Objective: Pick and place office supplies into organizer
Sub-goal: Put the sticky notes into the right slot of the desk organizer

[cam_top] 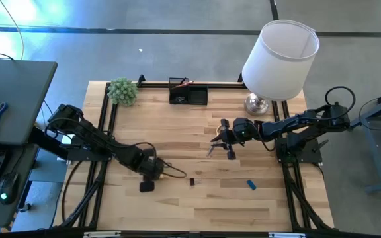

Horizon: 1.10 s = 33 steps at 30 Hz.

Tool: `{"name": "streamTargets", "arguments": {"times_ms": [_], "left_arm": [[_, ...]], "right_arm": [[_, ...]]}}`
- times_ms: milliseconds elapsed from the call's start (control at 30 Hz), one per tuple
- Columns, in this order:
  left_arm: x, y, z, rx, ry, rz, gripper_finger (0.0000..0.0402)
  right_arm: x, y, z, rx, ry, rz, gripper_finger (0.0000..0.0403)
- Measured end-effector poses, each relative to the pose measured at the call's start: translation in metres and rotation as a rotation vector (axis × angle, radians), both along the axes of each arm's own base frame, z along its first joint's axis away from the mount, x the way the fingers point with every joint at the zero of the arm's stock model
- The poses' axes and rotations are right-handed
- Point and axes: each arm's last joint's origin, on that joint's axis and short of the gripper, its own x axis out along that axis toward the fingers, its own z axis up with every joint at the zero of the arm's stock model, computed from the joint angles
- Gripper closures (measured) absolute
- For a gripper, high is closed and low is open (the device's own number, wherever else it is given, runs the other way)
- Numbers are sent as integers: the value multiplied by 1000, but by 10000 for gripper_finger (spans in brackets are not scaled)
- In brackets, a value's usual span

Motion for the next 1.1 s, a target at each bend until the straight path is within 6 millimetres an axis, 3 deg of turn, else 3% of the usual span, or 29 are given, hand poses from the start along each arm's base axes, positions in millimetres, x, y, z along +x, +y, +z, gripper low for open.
{"name": "streamTargets", "arguments": {"times_ms": [100, 267, 500, 767, 900, 1100], "left_arm": [[17, -7, 13, -54, -138, -87, 332], [37, -8, 34, -5, -277, -132, 351], [39, -3, 56, 37, -176, -93, 369], [34, -4, 63, -29, -73, -32, 379], [28, -4, 61, -86, 9, 4, 357], [29, -16, 62, -163, -13, 24, 271]], "right_arm": [[0, 1, 0, 3, -1, 17, 325], [2, 4, 4, 47, -45, 92, 325], [6, 19, 14, 43, -161, 203, 325], [10, 37, 21, -29, -265, 204, 325], [19, 40, 13, -15, -247, 208, 325], [41, 41, 3, -27, -205, 217, 325]]}}
